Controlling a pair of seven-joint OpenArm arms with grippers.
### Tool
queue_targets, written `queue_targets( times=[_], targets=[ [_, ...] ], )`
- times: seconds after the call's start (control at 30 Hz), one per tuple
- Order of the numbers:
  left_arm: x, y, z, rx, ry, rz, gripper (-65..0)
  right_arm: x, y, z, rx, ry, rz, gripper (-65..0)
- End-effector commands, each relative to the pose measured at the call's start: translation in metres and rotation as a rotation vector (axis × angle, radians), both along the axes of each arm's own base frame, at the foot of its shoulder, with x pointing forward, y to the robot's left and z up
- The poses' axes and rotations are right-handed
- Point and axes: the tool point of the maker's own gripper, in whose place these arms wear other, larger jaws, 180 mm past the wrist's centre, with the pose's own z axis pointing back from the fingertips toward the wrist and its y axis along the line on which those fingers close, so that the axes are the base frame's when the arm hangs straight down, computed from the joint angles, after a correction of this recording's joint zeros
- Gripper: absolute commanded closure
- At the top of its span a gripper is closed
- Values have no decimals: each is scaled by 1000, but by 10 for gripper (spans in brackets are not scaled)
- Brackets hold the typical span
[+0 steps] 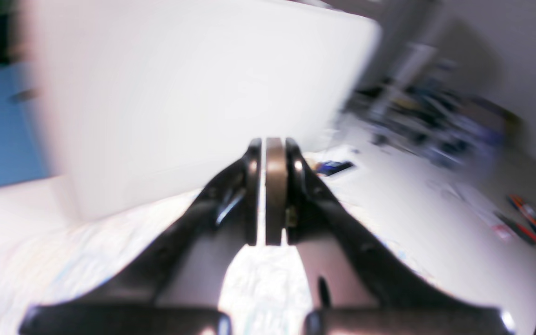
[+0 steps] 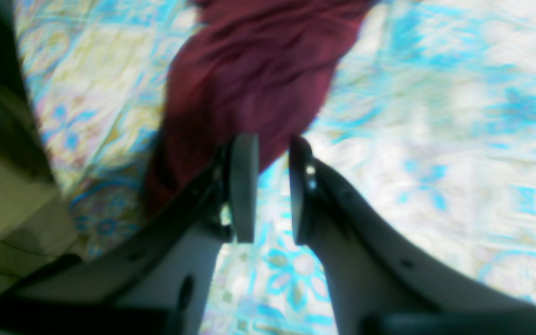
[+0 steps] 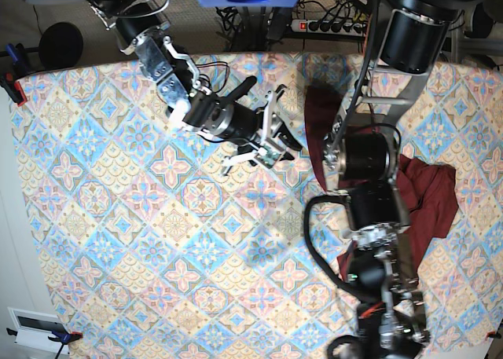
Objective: Layout the t-shirt on the table in an organized manner, then fold the t-shirt properly
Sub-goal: 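Swing the lifted shirt with the left gripper and lay it down, then grasp the shirt bundle with the left gripper and pull it toward the robot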
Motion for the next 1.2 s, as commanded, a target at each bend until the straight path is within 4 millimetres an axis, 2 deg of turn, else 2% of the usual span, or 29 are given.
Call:
queue_targets(
  times=[0.0, 0.07, 0.17, 0.2, 0.33, 0.43, 0.53, 0.6, 0.77, 0.87, 1.0, 1.07, 1.17],
  targets=[
    [-5, -3, 27, -15, -82, 6, 0, -3, 3, 13, 53, -18, 8, -115],
    [-6, -18, 7, 8, -53, -3, -1, -8, -6, 5, 41, 3, -9, -115],
    [-9, -10, -13, 33, -40, 38, -2, -13, -8, 3, 38, 10, -10, -115],
    [-9, -1, -20, 52, -36, 68, -2, -13, -8, 3, 38, 11, -13, -115],
    [-2, 60, -62, 170, 15, 209, -28, -12, -10, 2, 37, 12, -18, -115],
    [-7, 124, -99, 292, 66, 321, -103, -12, -9, 2, 40, 14, -16, -115],
    [-18, 180, -137, 412, 139, 402, -182, -13, -8, 1, 41, 19, -12, -115],
    [-28, 212, -154, 471, 180, 434, -218, -15, -6, 1, 41, 20, -7, -116],
    [-52, 279, -189, 571, 297, 485, -229, -15, -8, -11, 26, 48, -11, -116],
    [-62, 311, -206, 624, 367, 525, -229, -15, -7, -11, 30, 49, -12, -116],
    [-75, 338, -235, 664, 465, 545, -233, -15, -7, -10, 31, 47, -11, -116],
    [-78, 340, -245, 665, 489, 544, -233, -15, -7, -10, 31, 47, -11, -116],
    [-82, 330, -264, 692, 523, 508, -234, -15, -6, -9, 33, 46, -9, -116]
  ],
)
